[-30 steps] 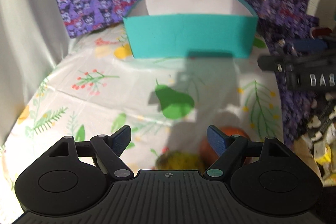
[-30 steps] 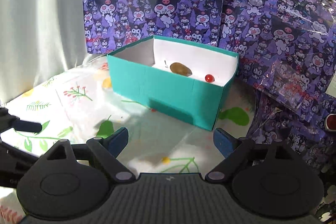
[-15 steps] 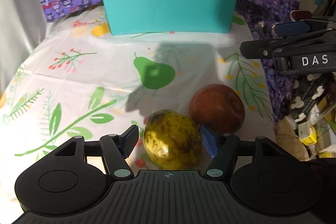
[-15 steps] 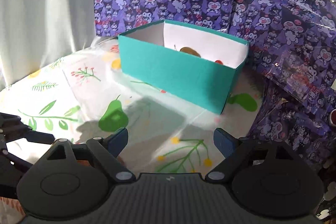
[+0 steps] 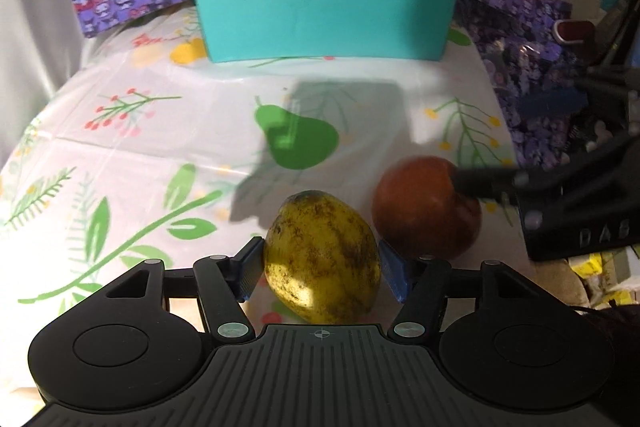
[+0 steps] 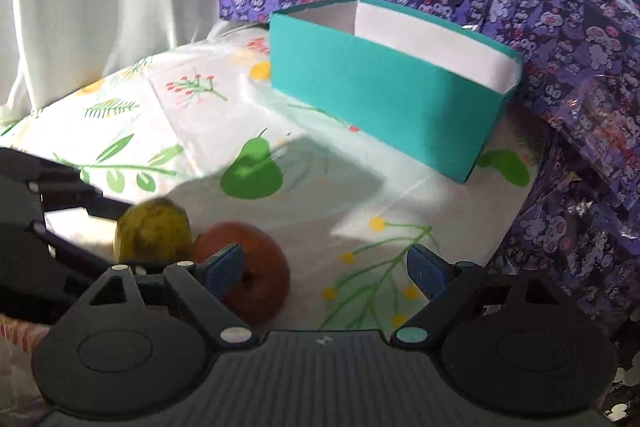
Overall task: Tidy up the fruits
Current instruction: 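Grasp the spotted yellow pear with the left gripper while the right gripper grasps the red apple, then carry the pear into the box and open the left gripper while the right carries the apple over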
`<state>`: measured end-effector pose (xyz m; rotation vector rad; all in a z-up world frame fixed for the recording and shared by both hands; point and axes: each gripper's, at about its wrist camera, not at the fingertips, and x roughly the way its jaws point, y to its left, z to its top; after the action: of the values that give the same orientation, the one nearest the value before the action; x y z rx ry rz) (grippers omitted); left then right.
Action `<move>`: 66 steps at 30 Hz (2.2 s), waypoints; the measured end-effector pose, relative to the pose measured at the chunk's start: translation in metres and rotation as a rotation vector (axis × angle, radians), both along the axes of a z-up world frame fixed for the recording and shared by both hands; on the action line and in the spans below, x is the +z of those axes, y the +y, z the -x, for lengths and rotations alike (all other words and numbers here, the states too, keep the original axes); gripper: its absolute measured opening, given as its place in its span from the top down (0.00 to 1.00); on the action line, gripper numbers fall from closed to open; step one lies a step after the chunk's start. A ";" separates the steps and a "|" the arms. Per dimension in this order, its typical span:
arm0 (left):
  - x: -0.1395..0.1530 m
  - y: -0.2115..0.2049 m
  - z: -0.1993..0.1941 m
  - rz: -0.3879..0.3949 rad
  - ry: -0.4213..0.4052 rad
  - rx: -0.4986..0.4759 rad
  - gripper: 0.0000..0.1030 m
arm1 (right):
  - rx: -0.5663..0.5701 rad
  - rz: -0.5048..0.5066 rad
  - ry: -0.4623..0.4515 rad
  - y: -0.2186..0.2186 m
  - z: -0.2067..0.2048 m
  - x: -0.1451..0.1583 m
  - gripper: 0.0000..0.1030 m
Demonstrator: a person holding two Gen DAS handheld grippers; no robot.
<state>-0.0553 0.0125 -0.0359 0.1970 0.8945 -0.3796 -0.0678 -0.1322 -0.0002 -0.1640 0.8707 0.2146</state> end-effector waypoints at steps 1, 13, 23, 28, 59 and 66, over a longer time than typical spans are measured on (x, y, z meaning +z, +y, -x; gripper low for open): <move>0.003 0.005 0.000 0.010 -0.002 0.018 0.35 | 0.012 -0.001 0.013 0.002 0.000 -0.003 0.13; 0.026 0.031 -0.005 0.055 -0.039 0.151 0.35 | 0.181 -0.059 0.016 0.027 -0.001 -0.005 0.12; 0.026 0.031 -0.006 0.052 -0.037 0.183 0.35 | 0.319 -0.075 0.078 0.048 0.004 -0.020 0.16; 0.027 0.032 -0.005 0.049 -0.039 0.196 0.35 | 0.398 -0.099 0.092 0.060 0.006 -0.027 0.36; 0.115 -0.076 -0.094 0.094 -0.225 0.191 0.35 | -0.030 -0.150 -0.226 -0.079 -0.074 0.038 0.48; 0.126 -0.121 -0.150 0.094 -0.266 0.200 0.35 | -0.123 -0.163 -0.309 -0.122 -0.109 0.058 0.48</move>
<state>0.0947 -0.1086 0.0900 0.0680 0.6258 -0.2023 0.0409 -0.2540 0.0581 0.0091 0.5505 0.1398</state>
